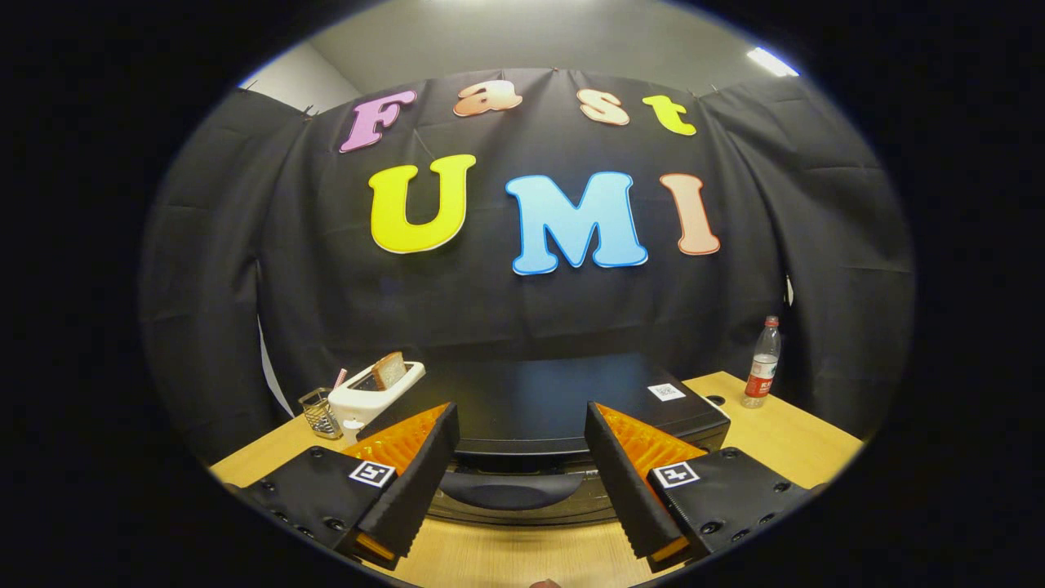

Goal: Open the toaster oven, put the food inside, and close the toaster oven door.

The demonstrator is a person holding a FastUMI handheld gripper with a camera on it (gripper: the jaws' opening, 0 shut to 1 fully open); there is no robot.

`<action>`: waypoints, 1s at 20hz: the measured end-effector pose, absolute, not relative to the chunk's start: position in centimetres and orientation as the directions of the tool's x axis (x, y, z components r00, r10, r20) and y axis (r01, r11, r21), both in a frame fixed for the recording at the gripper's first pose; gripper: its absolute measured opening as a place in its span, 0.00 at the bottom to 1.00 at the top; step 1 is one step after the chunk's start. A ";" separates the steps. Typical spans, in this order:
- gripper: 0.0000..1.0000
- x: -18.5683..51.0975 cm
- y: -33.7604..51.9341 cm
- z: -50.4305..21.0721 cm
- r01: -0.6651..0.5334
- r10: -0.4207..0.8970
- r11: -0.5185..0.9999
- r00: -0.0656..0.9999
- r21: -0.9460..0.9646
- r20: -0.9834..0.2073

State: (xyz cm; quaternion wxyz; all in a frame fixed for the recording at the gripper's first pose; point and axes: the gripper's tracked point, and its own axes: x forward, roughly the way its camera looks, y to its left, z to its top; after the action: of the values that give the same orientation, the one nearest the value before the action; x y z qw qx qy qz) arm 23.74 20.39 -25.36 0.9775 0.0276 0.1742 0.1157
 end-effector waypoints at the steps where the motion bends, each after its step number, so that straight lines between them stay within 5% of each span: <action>1: 0.99 23.9 20.5 -25.9 -0.215 0.232 0.973 0.910 0.088 -0.343; 20: 0.99 21.0 20.3 -29.9 -0.193 0.190 0.981 0.885 0.036 -0.426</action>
State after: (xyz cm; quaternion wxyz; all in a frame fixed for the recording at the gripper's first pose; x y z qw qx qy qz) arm 21.00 20.28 -29.89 0.9707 -0.0036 0.2190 0.0985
